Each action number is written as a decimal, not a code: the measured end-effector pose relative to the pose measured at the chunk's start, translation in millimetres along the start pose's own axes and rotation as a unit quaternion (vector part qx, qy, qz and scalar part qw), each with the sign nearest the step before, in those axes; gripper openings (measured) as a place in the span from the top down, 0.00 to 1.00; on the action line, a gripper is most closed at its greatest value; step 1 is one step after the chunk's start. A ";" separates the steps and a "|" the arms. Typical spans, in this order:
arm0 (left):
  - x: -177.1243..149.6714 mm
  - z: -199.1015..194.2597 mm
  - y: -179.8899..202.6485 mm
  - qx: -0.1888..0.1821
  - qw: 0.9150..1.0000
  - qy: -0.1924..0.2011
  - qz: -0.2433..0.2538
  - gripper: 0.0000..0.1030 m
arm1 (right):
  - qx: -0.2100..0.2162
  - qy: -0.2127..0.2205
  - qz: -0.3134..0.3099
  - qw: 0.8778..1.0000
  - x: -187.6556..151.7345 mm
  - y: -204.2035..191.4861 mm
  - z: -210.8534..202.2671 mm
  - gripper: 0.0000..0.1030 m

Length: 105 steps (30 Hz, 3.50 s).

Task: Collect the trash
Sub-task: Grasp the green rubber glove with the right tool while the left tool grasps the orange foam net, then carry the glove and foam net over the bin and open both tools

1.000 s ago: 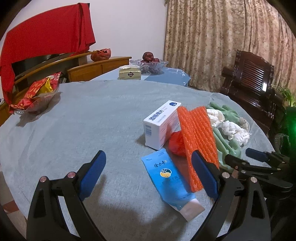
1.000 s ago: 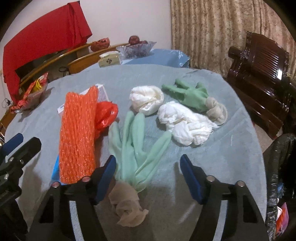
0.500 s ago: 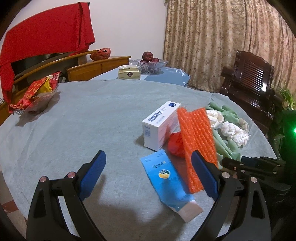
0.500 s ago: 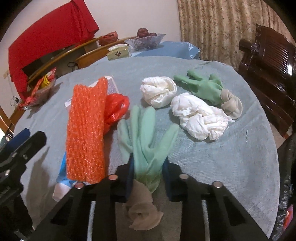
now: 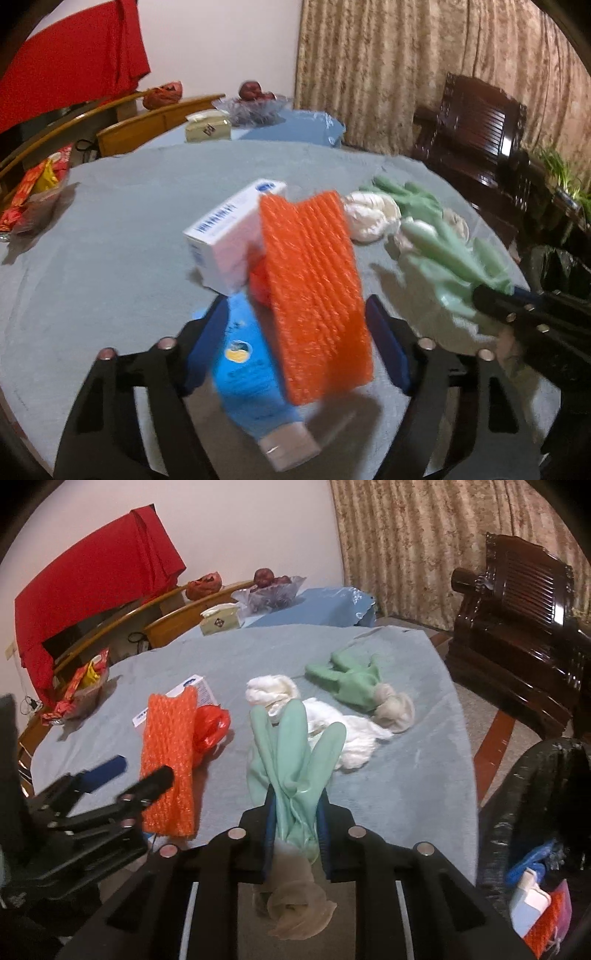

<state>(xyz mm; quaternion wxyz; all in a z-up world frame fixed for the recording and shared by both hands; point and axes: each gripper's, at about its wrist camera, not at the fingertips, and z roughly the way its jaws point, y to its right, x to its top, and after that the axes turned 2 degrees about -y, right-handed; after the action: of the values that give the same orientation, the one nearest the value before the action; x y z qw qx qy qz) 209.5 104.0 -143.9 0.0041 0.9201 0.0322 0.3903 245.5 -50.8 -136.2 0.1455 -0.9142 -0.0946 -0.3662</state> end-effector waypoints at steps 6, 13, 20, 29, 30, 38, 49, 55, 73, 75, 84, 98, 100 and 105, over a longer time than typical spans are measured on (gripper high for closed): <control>-4.5 2.6 9.1 -0.001 1.000 -0.011 0.010 0.87 | 0.004 0.006 0.008 1.000 0.2 9.5 -6.0 0.81; -1.5 -23.8 11.8 -0.004 1.000 0.019 0.002 0.90 | 0.005 0.026 0.013 1.000 2.8 18.3 -22.3 0.81; 8.3 -55.1 31.1 -0.023 0.999 0.048 0.012 0.90 | -0.001 0.051 0.015 0.999 9.3 23.9 -47.7 0.81; 19.1 -74.5 56.4 -0.050 0.996 0.066 0.023 0.90 | -0.015 0.080 0.024 0.996 12.8 38.2 -82.5 0.81; 20.0 -76.3 59.1 -0.052 0.996 0.068 0.025 0.90 | -0.018 0.085 0.025 0.996 12.7 40.6 -87.6 0.81; 24.2 -89.3 89.5 -0.080 0.993 0.081 0.042 0.90 | -0.038 0.108 0.040 0.993 11.4 62.4 -119.4 0.81; 24.5 -94.4 147.4 -0.128 0.985 0.084 0.075 0.90 | -0.083 0.132 0.070 0.985 -4.1 109.6 -164.9 0.81; 21.0 -96.9 185.1 -0.157 0.979 0.086 0.097 0.90 | -0.114 0.135 0.090 0.980 -16.9 139.1 -186.3 0.81; -5.9 -75.9 274.2 -0.231 0.959 0.057 0.151 0.90 | -0.193 0.123 0.145 0.963 -55.4 209.3 -215.8 0.81; -8.4 -71.4 279.8 -0.236 0.958 0.051 0.155 0.90 | -0.196 0.118 0.151 0.962 -59.3 215.8 -214.3 0.81; -20.1 -51.0 295.3 -0.242 0.955 0.026 0.170 0.90 | -0.205 0.093 0.170 0.960 -76.0 236.4 -201.1 0.81; -16.9 -45.8 272.3 -0.239 0.960 0.026 0.146 0.26 | -0.228 0.085 0.176 0.954 -83.2 242.8 -197.4 0.36; -15.3 -48.5 266.3 -0.231 0.962 0.033 0.144 0.21 | -0.228 0.089 0.174 0.954 -81.4 241.2 -199.0 0.25; -9.1 -55.4 243.2 -0.207 0.968 0.047 0.133 0.15 | -0.225 0.101 0.168 0.954 -75.1 232.1 -200.4 0.08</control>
<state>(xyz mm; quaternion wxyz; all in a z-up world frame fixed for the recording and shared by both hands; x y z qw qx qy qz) 177.0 -140.2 -103.9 0.1408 0.8758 -0.1717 0.4286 128.1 -341.1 -96.0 0.0040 -0.8841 0.1602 -0.4390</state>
